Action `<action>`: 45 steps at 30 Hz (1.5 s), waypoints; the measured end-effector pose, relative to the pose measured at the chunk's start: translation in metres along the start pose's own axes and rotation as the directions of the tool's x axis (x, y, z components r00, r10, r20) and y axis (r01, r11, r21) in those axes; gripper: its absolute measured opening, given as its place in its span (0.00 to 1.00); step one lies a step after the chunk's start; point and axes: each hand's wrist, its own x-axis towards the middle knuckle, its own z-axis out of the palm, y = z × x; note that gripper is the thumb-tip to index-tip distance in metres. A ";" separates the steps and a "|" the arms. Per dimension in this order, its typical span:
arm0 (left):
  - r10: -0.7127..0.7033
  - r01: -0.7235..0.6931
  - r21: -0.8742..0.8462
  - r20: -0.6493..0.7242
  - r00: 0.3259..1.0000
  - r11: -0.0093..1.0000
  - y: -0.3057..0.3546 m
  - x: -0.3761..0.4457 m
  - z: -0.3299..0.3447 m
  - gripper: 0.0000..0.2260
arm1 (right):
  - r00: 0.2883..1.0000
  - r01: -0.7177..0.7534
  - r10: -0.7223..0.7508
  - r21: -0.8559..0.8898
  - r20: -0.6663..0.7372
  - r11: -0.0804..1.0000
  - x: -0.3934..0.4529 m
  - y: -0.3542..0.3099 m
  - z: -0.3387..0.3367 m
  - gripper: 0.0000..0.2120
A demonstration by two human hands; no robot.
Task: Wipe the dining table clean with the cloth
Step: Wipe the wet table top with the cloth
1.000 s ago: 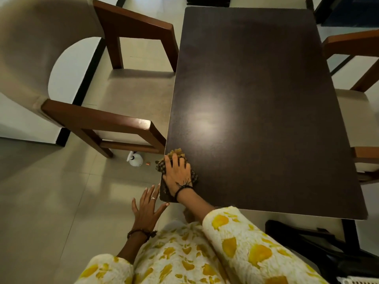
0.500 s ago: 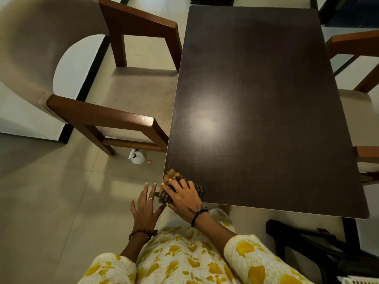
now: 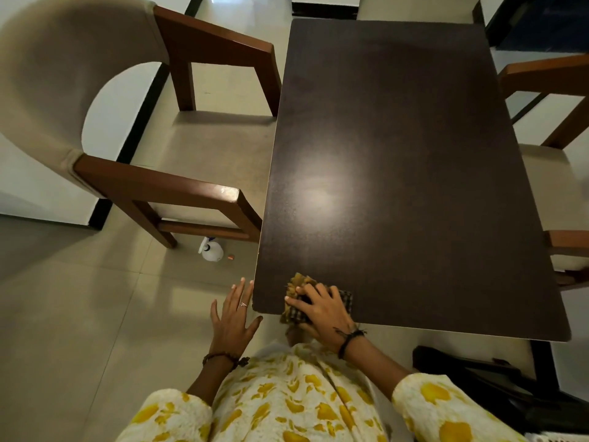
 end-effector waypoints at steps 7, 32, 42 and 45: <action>0.010 -0.008 0.028 -0.083 0.996 1.000 0.009 -0.001 -0.002 0.35 | 1.000 0.030 -0.030 0.104 -0.001 0.994 0.058 -0.034 0.012 0.28; 0.292 -0.295 0.161 0.040 0.956 0.942 0.042 0.009 0.020 0.39 | 0.837 -0.542 0.541 0.012 -0.089 0.840 0.010 -0.016 0.008 0.35; 0.500 -0.514 0.232 0.121 0.857 0.826 0.090 0.009 0.032 0.48 | 0.477 -0.879 0.878 -0.017 -0.040 0.477 -0.106 0.108 -0.038 0.29; 0.566 -0.594 0.241 0.182 0.804 0.767 0.121 0.019 0.034 0.52 | 0.290 -0.955 0.957 0.063 0.000 0.289 -0.098 0.110 -0.045 0.27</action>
